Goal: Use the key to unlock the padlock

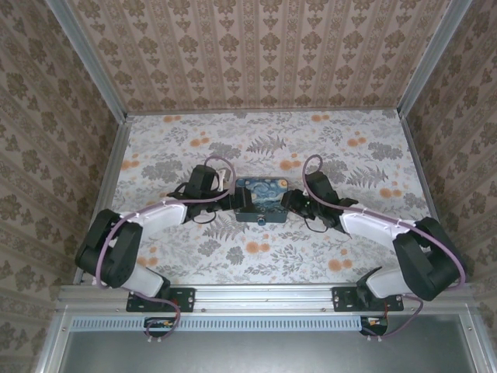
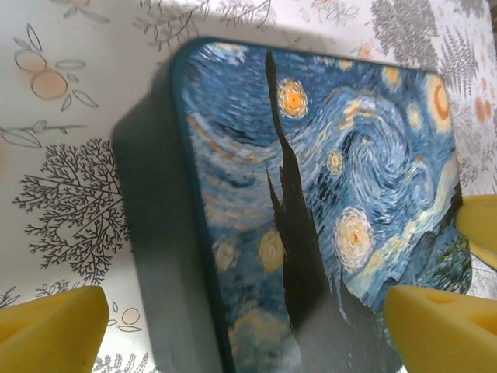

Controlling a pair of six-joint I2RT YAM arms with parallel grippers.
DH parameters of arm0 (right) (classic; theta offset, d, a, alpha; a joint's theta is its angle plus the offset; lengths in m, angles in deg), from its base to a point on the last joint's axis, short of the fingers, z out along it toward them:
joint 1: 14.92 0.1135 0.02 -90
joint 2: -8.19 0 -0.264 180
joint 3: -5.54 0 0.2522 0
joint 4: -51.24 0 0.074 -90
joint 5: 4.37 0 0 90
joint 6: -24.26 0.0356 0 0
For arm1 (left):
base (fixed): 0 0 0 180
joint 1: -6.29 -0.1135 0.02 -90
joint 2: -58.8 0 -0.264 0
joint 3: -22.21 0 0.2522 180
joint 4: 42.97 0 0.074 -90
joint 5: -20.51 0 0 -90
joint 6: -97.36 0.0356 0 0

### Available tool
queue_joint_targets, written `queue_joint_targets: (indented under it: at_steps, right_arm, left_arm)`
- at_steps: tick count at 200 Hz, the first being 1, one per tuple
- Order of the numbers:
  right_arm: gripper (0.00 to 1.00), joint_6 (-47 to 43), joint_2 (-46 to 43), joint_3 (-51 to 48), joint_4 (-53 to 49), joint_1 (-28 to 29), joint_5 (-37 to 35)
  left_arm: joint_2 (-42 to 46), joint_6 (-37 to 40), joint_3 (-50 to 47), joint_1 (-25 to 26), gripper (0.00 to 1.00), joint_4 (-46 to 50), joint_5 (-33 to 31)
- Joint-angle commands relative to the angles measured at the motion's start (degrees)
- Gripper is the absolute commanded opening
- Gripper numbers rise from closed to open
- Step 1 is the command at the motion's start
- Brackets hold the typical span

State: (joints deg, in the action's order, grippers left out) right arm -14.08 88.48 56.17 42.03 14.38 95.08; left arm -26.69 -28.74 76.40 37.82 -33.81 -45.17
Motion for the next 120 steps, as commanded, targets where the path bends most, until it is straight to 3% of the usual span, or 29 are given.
queue_joint_targets:
  at_steps: [1,120]
  right_arm:
    - [0.37,2.1,3.2,1.2,1.2,1.0,-0.6]
    - [0.36,2.8,12.3,10.2,2.5,0.8,0.4]
  left_arm:
    - [-1.3,-2.0,0.3,-0.3,1.00,-3.9,2.6]
    - [-9.7,-4.2,6.4,-4.7,1.00,-8.1,6.4]
